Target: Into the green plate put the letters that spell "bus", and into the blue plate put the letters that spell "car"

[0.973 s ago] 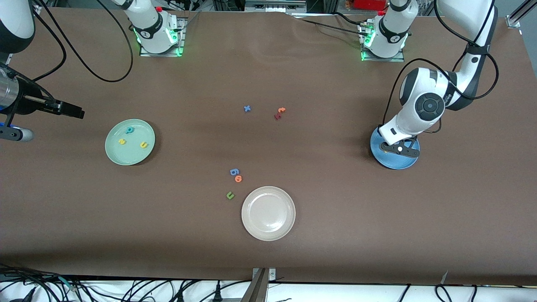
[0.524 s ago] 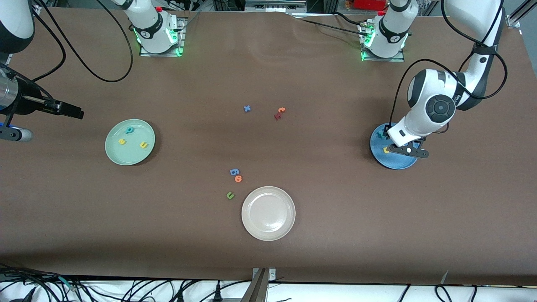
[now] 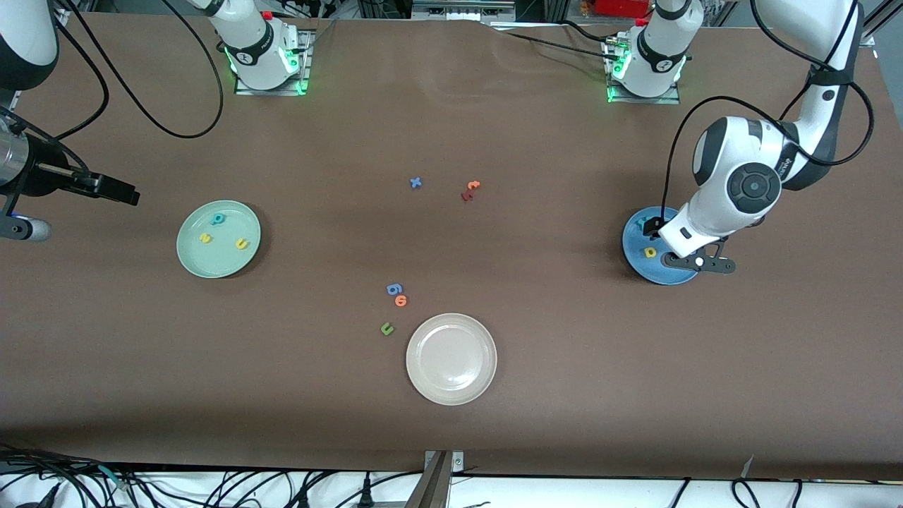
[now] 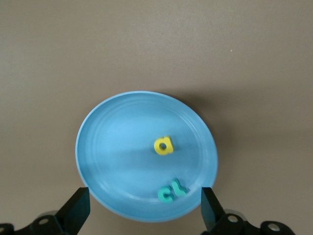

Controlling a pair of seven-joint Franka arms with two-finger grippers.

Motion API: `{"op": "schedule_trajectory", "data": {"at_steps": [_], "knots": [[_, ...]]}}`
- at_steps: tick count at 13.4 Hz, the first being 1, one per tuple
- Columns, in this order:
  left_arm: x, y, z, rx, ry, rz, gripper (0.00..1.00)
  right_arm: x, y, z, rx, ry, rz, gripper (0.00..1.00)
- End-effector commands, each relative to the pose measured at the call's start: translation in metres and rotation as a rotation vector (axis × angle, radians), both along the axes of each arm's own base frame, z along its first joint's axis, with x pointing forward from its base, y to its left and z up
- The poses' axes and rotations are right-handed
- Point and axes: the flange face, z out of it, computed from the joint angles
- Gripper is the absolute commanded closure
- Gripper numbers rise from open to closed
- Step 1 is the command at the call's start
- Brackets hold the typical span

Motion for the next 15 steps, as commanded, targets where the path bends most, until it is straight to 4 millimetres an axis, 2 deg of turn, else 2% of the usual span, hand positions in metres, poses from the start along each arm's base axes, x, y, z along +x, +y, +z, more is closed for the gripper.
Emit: {"op": "schedule_trajectory", "data": {"at_steps": [1, 2, 5, 7, 9, 12, 14, 15], "knots": [[0.027, -0.016, 0.049, -0.001, 0.016, 0.033, 0.0, -0.005, -0.002, 0.0, -0.003, -0.003, 0.011, 0.0], [0.036, -0.017, 0.069, -0.002, -0.004, 0.016, 0.0, -0.005, -0.002, 0.0, -0.004, -0.005, 0.011, 0.0], [0.045, -0.009, 0.123, -0.015, 0.047, 0.053, 0.0, -0.005, -0.002, 0.0, -0.002, -0.006, 0.012, 0.0], [0.045, -0.001, 0.148, -0.004, 0.059, 0.067, 0.0, -0.004, -0.002, 0.0, -0.001, -0.005, 0.012, 0.0], [0.045, 0.025, 0.171, -0.01, 0.071, 0.108, 0.0, -0.004, -0.002, -0.001, 0.0, -0.005, 0.012, 0.0], [0.041, 0.026, 0.216, -0.014, 0.052, 0.113, 0.0, -0.004, -0.002, -0.001, 0.0, -0.003, 0.012, 0.0], [0.035, 0.021, 0.234, -0.028, 0.04, 0.108, 0.0, -0.005, -0.002, -0.001, 0.0, 0.0, 0.012, 0.0], [0.034, 0.021, 0.237, -0.033, 0.039, 0.108, 0.0, -0.005, -0.002, -0.001, 0.0, 0.0, 0.012, 0.0]]}}
